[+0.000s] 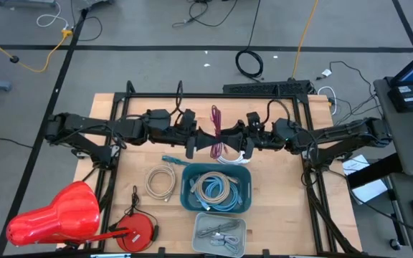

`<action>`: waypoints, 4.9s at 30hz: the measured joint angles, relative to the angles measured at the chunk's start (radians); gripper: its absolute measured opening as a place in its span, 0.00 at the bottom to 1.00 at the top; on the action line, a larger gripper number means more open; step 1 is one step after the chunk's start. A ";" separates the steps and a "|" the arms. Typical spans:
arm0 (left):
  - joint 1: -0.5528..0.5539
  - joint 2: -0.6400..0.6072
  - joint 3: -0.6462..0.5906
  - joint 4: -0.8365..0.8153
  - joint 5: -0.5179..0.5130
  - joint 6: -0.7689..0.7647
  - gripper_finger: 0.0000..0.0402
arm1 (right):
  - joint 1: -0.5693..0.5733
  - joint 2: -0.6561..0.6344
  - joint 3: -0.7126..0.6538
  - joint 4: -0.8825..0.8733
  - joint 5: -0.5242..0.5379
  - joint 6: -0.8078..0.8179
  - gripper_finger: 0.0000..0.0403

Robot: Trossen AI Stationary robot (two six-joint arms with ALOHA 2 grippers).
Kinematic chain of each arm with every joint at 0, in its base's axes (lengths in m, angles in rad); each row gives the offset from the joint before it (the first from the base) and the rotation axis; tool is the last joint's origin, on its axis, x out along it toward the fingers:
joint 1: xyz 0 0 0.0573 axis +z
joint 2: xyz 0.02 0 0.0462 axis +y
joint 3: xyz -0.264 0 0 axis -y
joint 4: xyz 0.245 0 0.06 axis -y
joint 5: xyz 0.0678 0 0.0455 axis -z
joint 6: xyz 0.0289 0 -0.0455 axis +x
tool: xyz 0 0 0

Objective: Pick & Place USB Port
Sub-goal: Put the black and pink USB cable into the gray bin, then put the brown HDMI cable into the blue bin

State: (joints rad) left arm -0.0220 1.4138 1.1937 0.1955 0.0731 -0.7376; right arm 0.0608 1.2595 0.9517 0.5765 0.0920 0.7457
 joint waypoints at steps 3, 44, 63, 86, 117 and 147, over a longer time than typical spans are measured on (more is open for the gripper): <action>-0.012 0.001 0.017 -0.014 -0.003 0.011 0.03 | 0.000 -0.002 0.000 -0.010 -0.006 -0.003 0.39; -0.155 -0.126 0.042 0.235 0.403 0.034 0.50 | 0.179 0.017 0.133 0.058 -0.116 -0.006 0.05; -0.489 -0.146 0.042 -0.083 0.010 0.107 0.47 | 0.566 0.590 0.823 -0.970 0.021 -0.024 0.05; -0.590 -0.145 0.042 -0.210 -0.155 0.051 0.47 | 0.494 0.675 0.826 -1.343 -0.071 -0.291 0.05; -0.603 -0.144 0.042 -0.230 -0.155 0.040 0.47 | 0.504 0.765 0.762 -1.290 -0.146 -0.231 0.21; -0.593 -0.152 0.041 -0.412 -0.305 -0.092 0.47 | 0.423 0.562 0.761 -0.937 -0.100 -0.216 0.35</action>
State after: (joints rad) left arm -0.6152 1.2615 1.2350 -0.2165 -0.2316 -0.8297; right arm 0.4836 1.8210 1.7130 -0.3602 -0.0077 0.5293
